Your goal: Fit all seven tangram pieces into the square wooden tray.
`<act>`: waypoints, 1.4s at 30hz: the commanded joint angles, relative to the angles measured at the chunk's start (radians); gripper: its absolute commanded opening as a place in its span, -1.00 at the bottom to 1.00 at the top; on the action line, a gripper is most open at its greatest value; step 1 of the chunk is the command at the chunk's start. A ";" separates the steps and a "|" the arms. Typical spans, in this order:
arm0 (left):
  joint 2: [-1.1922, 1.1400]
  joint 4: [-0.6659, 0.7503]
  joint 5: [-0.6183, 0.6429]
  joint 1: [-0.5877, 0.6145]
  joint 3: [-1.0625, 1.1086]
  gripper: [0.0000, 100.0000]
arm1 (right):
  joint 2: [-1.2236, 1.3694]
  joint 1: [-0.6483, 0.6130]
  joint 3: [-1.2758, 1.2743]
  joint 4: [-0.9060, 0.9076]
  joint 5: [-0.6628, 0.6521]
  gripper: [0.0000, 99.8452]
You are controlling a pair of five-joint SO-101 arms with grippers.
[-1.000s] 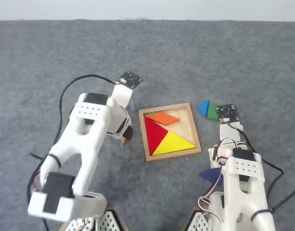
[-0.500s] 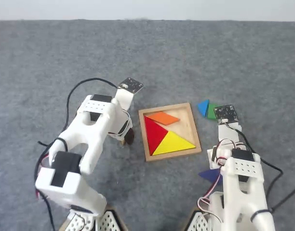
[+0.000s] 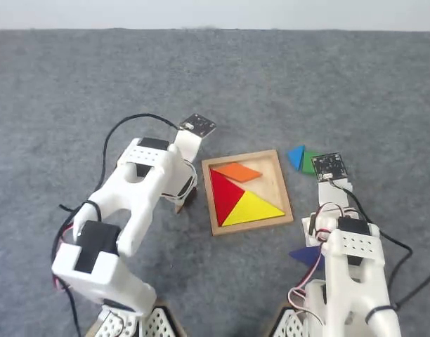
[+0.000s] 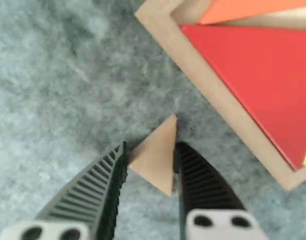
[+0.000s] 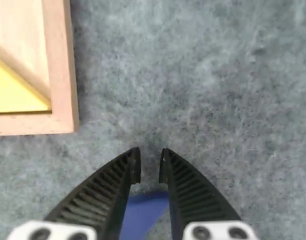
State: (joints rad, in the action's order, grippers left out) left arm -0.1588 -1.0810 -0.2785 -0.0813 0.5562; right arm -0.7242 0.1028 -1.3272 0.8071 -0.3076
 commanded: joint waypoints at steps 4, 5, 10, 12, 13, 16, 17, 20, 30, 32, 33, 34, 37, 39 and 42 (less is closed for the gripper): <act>-0.006 -0.135 0.002 -0.009 -0.154 -0.82 | -0.035 -0.007 0.009 -0.019 -0.006 -0.85; -0.006 -0.150 0.002 -0.009 -0.179 -0.82 | -0.035 -0.007 0.009 -0.019 -0.006 -0.85; -0.006 -0.229 0.005 -0.009 -0.272 -0.82 | -0.035 -0.007 0.009 -0.019 -0.008 -0.85; -0.006 -0.245 0.005 -0.009 -0.294 -0.82 | -0.035 -0.007 0.009 -0.019 -0.009 -0.85; -0.006 -0.245 0.005 -0.009 -0.298 -0.82 | -0.035 -0.007 0.009 -0.019 -0.009 -0.85; -0.015 -0.244 0.002 -0.011 -0.303 -0.81 | -0.035 -0.007 0.009 -0.019 -0.011 -0.85; -0.017 -0.239 0.000 -0.008 -0.298 -0.80 | -0.035 -0.007 0.009 -0.019 -0.011 -0.85; -0.031 -0.226 0.000 0.000 -0.271 -0.67 | -0.035 -0.007 0.009 -0.019 -0.011 -0.85; -0.173 -0.164 -0.021 0.000 -0.245 -0.61 | -0.035 -0.007 0.009 -0.018 -0.009 -0.85; -0.195 -0.166 -0.021 0.002 -0.243 -0.66 | -0.035 -0.007 0.009 -0.018 -0.009 -0.85; -0.203 -0.166 -0.023 0.002 -0.243 -0.70 | -0.035 -0.007 0.009 -0.018 -0.009 -0.85; -0.207 -0.166 -0.023 0.002 -0.243 -0.74 | -0.035 -0.007 0.009 -0.018 -0.009 -0.85; -0.206 -0.163 -0.038 -0.006 -0.243 -0.83 | -0.035 -0.007 0.009 -0.019 -0.009 -0.85; -0.199 -0.167 -0.054 -0.009 -0.243 -0.88 | -0.035 -0.007 0.009 -0.019 -0.009 -0.85; -0.187 -0.167 -0.057 -0.009 -0.243 -0.95 | -0.035 -0.007 0.009 -0.019 -0.009 -0.85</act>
State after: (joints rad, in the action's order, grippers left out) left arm -0.3491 -1.2620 -0.3092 -0.0967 0.3092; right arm -0.7242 0.1028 -1.3272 0.8071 -0.3076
